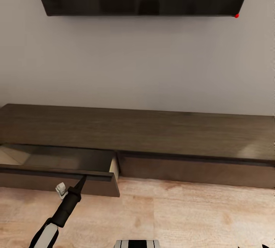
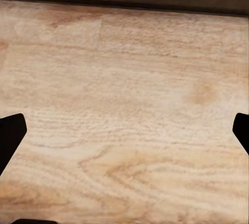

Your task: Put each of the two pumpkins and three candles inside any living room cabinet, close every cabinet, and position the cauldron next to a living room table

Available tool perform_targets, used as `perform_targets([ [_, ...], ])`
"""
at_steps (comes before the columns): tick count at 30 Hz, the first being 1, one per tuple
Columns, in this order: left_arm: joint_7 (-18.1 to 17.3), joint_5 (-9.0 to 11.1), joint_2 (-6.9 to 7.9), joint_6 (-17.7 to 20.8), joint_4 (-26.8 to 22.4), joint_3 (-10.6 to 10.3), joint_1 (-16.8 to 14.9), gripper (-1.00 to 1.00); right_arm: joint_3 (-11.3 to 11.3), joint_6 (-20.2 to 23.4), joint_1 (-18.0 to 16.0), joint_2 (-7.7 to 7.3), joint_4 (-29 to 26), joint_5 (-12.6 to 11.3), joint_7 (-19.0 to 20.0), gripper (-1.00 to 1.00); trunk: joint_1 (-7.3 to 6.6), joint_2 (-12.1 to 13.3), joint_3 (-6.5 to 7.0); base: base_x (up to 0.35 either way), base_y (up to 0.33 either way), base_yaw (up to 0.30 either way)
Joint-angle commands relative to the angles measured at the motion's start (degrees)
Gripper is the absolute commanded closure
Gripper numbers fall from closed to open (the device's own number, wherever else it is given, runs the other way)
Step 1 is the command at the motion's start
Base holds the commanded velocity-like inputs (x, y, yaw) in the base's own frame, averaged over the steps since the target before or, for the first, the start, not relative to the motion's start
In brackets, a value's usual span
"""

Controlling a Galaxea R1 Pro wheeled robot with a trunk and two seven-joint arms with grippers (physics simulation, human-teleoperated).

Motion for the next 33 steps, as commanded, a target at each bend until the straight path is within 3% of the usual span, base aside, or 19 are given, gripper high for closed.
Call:
perform_targets([
  [1, 0.1, -0.2, 0.00, 0.3, 0.1, -0.2, 0.0, 1.00, -0.1, 0.3, 0.0, 0.00, -0.1, 0.2, 0.3, -1.00, -0.02, 0.0, -0.04, -0.108, 0.000, 0.000],
  [33, 0.4, -0.2, 0.00, 1.9, -1.1, -0.2, -0.1, 1.00, -0.1, 0.3, 0.0, 0.00, -0.2, 0.2, 0.3, -1.00, -0.02, 0.0, -0.04, -0.096, 0.000, 0.000],
])
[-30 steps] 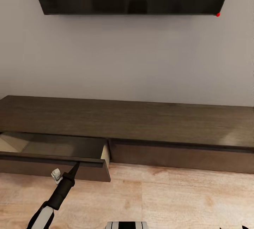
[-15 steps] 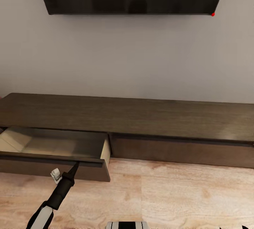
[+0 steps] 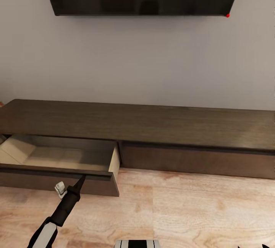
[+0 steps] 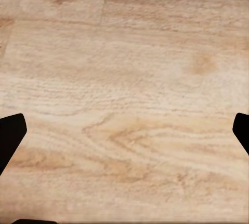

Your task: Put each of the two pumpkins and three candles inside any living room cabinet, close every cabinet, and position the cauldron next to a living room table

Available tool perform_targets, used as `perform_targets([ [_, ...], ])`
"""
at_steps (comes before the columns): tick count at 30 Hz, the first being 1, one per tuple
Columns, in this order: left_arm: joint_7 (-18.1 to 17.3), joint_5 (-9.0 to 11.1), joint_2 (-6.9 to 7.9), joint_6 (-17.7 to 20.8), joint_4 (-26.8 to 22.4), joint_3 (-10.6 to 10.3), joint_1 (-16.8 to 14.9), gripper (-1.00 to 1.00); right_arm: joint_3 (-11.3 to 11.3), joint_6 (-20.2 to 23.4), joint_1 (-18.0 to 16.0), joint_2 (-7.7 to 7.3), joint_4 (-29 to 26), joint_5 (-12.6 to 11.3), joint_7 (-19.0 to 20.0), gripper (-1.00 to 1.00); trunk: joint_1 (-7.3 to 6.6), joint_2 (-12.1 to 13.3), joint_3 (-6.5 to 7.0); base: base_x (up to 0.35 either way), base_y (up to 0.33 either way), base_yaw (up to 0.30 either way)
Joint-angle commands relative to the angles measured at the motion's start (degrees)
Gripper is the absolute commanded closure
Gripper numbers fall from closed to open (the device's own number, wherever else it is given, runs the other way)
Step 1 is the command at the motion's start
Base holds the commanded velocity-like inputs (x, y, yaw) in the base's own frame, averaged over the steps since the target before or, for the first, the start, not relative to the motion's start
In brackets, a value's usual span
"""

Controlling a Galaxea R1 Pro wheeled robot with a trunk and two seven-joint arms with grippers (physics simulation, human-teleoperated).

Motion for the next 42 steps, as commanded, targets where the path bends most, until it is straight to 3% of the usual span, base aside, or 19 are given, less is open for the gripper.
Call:
perform_targets([
  [1, -0.9, 0.4, -0.02, 0.8, -0.1, -1.2, 0.0, 1.00, -0.1, 0.3, 0.0, 0.00, -0.1, 0.2, 0.3, -1.00, -0.03, 0.0, -0.03, -0.026, 0.000, 0.000],
  [42, -0.6, 0.3, -0.03, 0.8, -0.1, -1.2, 0.0, 1.00, -0.1, 0.3, 0.7, 0.00, -0.3, 0.1, 0.3, -1.00, -0.03, 0.0, -0.03, -0.048, 0.000, 0.000],
])
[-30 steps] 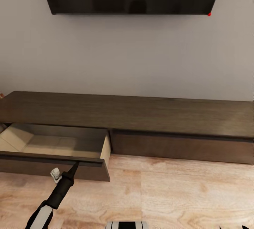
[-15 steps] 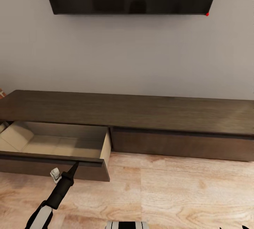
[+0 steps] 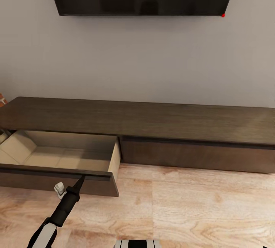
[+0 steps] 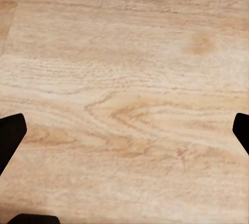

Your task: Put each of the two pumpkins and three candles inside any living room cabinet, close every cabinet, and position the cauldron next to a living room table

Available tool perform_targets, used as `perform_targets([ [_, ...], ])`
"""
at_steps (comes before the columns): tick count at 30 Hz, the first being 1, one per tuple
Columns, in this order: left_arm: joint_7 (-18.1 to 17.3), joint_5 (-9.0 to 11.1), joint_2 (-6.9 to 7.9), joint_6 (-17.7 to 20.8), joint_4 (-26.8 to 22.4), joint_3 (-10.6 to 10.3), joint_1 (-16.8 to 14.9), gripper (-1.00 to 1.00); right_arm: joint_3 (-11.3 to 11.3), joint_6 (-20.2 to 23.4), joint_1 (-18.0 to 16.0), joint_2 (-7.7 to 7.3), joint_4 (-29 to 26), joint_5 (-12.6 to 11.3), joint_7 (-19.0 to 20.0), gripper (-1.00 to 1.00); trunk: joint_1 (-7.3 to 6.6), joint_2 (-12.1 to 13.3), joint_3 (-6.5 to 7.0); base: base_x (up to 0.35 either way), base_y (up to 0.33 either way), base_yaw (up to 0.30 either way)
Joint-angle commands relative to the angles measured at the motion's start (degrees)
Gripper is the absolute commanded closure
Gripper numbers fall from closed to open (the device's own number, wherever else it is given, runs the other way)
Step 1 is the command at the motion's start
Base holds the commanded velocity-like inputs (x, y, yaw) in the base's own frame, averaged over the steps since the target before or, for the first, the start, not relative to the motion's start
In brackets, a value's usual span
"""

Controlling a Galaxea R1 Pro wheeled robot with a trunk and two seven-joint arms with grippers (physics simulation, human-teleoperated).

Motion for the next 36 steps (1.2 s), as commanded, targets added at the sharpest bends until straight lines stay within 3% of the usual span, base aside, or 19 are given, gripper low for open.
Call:
perform_targets([
  [1, -0.1, 0.4, -0.03, 0.8, -0.4, -1.7, 0.0, 1.00, -0.1, 0.3, 0.0, 0.00, -0.1, 0.2, 0.3, -1.00, -0.02, 0.0, -0.03, -0.002, 0.000, 0.000],
  [36, 0.0, 0.4, -0.03, 0.8, -0.4, -1.7, 0.0, 1.00, -0.1, 0.3, 0.3, 0.00, -0.2, 0.2, 0.3, -1.00, -0.02, 0.0, -0.03, -0.056, 0.000, 0.000],
])
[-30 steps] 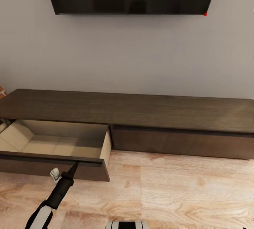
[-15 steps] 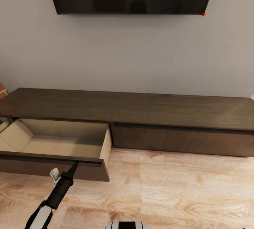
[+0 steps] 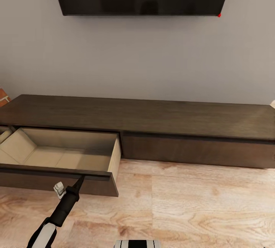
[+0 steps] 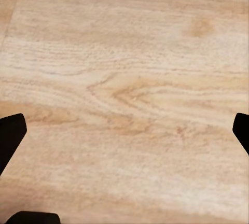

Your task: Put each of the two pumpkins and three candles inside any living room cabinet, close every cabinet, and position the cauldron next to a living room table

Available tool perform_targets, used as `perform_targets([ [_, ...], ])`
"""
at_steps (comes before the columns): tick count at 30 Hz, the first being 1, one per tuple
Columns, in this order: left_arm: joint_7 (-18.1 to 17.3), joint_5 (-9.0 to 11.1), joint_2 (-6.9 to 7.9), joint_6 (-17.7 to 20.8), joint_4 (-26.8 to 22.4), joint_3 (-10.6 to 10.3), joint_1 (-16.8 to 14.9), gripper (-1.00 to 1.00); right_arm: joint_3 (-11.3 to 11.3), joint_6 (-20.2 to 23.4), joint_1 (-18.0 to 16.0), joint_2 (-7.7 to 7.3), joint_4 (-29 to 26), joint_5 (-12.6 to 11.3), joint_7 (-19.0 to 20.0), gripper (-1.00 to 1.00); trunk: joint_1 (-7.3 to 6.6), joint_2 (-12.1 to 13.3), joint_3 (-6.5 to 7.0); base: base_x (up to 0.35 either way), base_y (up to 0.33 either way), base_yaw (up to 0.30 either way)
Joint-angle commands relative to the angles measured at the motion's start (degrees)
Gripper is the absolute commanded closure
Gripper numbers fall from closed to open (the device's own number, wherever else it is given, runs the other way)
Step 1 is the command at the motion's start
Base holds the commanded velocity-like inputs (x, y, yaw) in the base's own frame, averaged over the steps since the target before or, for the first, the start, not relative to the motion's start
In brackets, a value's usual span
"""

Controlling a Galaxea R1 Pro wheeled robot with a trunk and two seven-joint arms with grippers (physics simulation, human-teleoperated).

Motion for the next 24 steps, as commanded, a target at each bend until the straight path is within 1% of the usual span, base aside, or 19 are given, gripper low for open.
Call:
perform_targets([
  [1, -0.4, 0.4, -0.03, 0.8, -0.2, -2.0, 0.0, 1.00, -0.1, 0.3, 0.0, 0.00, -0.1, 0.2, 0.3, -1.00, -0.02, 0.0, -0.03, -0.015, 0.000, 0.000],
  [24, -0.3, 0.4, -0.03, 0.8, -0.2, -2.1, 0.0, 1.00, -0.1, 0.3, 0.1, 0.00, -0.2, 0.2, 0.3, -1.00, -0.02, 0.0, -0.03, -0.013, 0.000, 0.000],
])
